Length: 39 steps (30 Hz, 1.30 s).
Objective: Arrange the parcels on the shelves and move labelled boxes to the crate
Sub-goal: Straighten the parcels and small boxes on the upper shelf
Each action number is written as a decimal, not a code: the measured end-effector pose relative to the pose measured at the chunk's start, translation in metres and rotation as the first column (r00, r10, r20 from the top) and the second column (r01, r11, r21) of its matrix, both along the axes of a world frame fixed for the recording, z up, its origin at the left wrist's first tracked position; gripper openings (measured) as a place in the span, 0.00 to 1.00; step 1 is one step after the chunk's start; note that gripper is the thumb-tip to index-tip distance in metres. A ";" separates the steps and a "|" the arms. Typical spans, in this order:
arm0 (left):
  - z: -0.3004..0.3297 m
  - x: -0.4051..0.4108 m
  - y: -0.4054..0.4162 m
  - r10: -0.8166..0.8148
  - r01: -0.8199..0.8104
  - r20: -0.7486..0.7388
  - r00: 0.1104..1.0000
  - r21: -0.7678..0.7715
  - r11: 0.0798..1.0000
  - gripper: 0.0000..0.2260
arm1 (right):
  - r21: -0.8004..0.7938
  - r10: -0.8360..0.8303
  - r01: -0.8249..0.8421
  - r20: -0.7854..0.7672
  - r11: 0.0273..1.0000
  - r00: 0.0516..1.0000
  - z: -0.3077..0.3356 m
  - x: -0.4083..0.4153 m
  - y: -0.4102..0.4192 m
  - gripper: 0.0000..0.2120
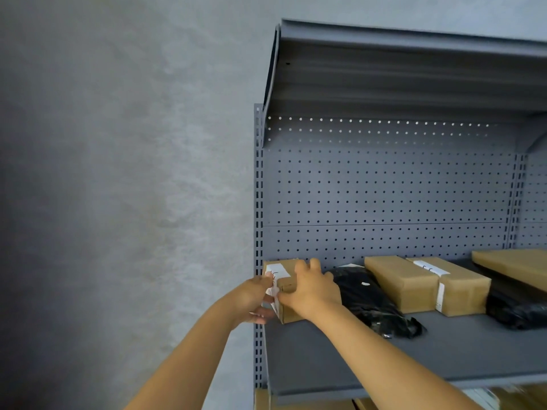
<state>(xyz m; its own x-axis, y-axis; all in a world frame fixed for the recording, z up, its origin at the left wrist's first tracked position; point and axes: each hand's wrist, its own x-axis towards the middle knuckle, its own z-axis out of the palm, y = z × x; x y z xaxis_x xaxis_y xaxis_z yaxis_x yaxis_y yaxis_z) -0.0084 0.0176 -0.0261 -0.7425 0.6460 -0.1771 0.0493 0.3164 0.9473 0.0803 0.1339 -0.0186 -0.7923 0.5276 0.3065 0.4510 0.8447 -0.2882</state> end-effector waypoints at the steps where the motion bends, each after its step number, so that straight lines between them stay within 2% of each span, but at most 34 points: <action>1: 0.000 0.000 -0.002 0.004 -0.004 0.007 1.000 0.005 1.000 0.19 | -0.048 0.010 -0.012 -0.039 0.999 0.999 0.000 0.003 0.004 0.30; 4: -0.001 -0.001 -0.008 0.065 -0.067 0.063 0.996 0.034 0.997 0.21 | -0.268 0.050 -0.102 -0.195 0.958 0.979 0.008 0.016 0.017 0.23; 7: 0.000 0.005 -0.011 0.097 -0.127 0.191 0.977 0.152 0.980 0.23 | -0.478 0.053 -0.222 -0.341 0.850 0.938 0.015 0.033 0.028 0.16; 10: 0.004 0.024 -0.011 -0.017 -0.073 0.294 0.956 0.294 0.953 0.23 | -0.665 0.024 -0.322 -0.416 0.674 0.909 0.020 0.054 0.031 0.13; 12: 0.008 0.041 -0.009 -0.122 -0.011 0.324 0.938 0.381 0.924 0.24 | -0.712 0.050 -0.391 -0.448 0.583 0.892 0.021 0.071 0.032 0.12; 14: 0.011 0.060 -0.006 -0.170 0.038 0.281 0.944 0.422 0.906 0.23 | -0.704 0.092 -0.449 -0.483 0.550 0.871 0.019 0.089 0.033 0.11; 18: 0.016 0.094 -0.004 -0.129 0.037 0.182 0.975 0.440 0.897 0.20 | -0.674 0.145 -0.476 -0.487 0.565 0.861 0.021 0.126 0.039 0.09; 22: 0.021 0.121 -0.005 -0.090 0.023 0.129 0.987 0.446 0.895 0.30 | -0.659 0.184 -0.484 -0.473 0.575 0.862 0.026 0.158 0.041 0.08; 27: 0.032 0.158 -0.005 0.053 -0.036 -0.039 0.998 0.356 0.934 0.47 | -0.652 0.191 -0.497 -0.484 0.573 0.854 0.025 0.180 0.034 0.10; 29: 0.035 0.171 -0.003 0.106 -0.047 -0.145 0.984 0.365 0.930 0.42 | -0.674 0.154 -0.516 -0.522 0.529 0.839 0.025 0.182 0.030 0.12; 31: 0.039 0.179 -0.008 0.160 -0.057 -0.218 0.963 0.417 0.907 0.31 | -0.727 0.076 -0.534 -0.560 0.431 0.825 0.026 0.183 0.028 0.12; 33: 0.041 0.179 -0.018 0.175 -0.037 -0.274 0.946 0.443 0.896 0.25 | -0.774 -0.031 -0.542 -0.582 0.327 0.813 0.029 0.183 0.027 0.09; 36: 0.041 0.176 -0.032 0.132 0.028 -0.347 0.929 0.421 0.907 0.25 | -0.813 -0.092 -0.534 -0.565 0.234 0.820 0.029 0.185 0.025 0.11; 39: 0.041 0.176 -0.036 0.133 0.040 -0.388 0.912 0.408 0.912 0.26 | -0.851 -0.039 -0.489 -0.505 0.191 0.862 0.031 0.187 0.022 0.16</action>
<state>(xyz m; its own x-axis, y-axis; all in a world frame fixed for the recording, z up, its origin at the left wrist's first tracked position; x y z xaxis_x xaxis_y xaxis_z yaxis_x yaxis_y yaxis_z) 0.1680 -0.0180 0.0154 -0.7236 0.5589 0.4050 0.4443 -0.0719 0.8930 0.2671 0.1560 0.0120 -0.9016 0.4326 -0.0045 -0.0618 -0.1390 -0.9884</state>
